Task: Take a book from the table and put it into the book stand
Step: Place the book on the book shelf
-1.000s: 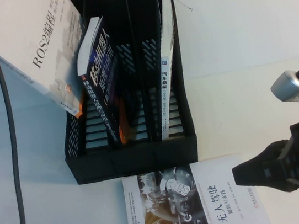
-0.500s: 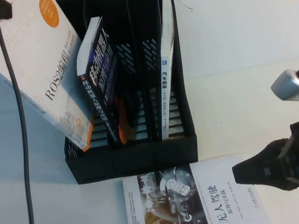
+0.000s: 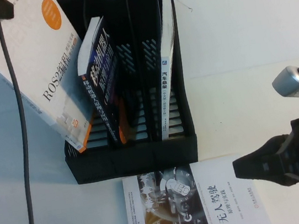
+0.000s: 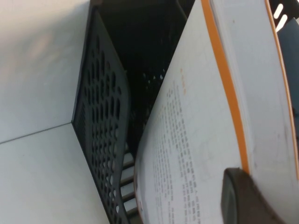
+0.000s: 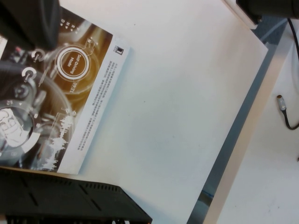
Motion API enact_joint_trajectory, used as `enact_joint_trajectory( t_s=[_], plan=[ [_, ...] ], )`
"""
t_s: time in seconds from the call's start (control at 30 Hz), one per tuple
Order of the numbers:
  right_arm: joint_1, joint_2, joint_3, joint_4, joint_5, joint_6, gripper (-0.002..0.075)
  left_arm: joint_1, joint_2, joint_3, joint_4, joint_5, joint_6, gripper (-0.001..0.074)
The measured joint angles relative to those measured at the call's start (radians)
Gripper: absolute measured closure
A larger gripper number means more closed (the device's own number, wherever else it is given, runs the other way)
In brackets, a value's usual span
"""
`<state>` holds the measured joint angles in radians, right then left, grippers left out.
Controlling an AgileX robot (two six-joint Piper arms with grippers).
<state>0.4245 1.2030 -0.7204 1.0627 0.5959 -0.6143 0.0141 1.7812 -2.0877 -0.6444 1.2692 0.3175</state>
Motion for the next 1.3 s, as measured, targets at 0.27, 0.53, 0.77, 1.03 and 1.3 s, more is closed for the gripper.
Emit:
enact_joint_trajectory(
  t_s=[0.27,0.53,0.77,1.03,1.3],
  plan=[
    [0.000,0.000,0.000,0.000,-0.003,0.000,0.0726,-0.012,0.060,0.000,0.016,-0.043,0.003,0.0632],
    [0.000,0.000,0.000,0.000,-0.016,0.000,0.0726,-0.030,0.099,0.000,0.036,-0.066,0.003,0.0632],
    [0.000,0.000,0.000,0.007,-0.025,0.000,0.0726,-0.030,0.102,0.000,0.038,-0.072,0.009,0.0631],
    [0.000,0.000,0.000,0.008,-0.025,0.000,0.0726,-0.034,0.102,0.000,-0.006,-0.083,0.019,0.0351],
    [0.000,0.000,0.000,0.008,-0.029,0.000,0.0726,-0.038,0.084,0.000,-0.001,-0.083,0.022,0.0357]
  ],
)
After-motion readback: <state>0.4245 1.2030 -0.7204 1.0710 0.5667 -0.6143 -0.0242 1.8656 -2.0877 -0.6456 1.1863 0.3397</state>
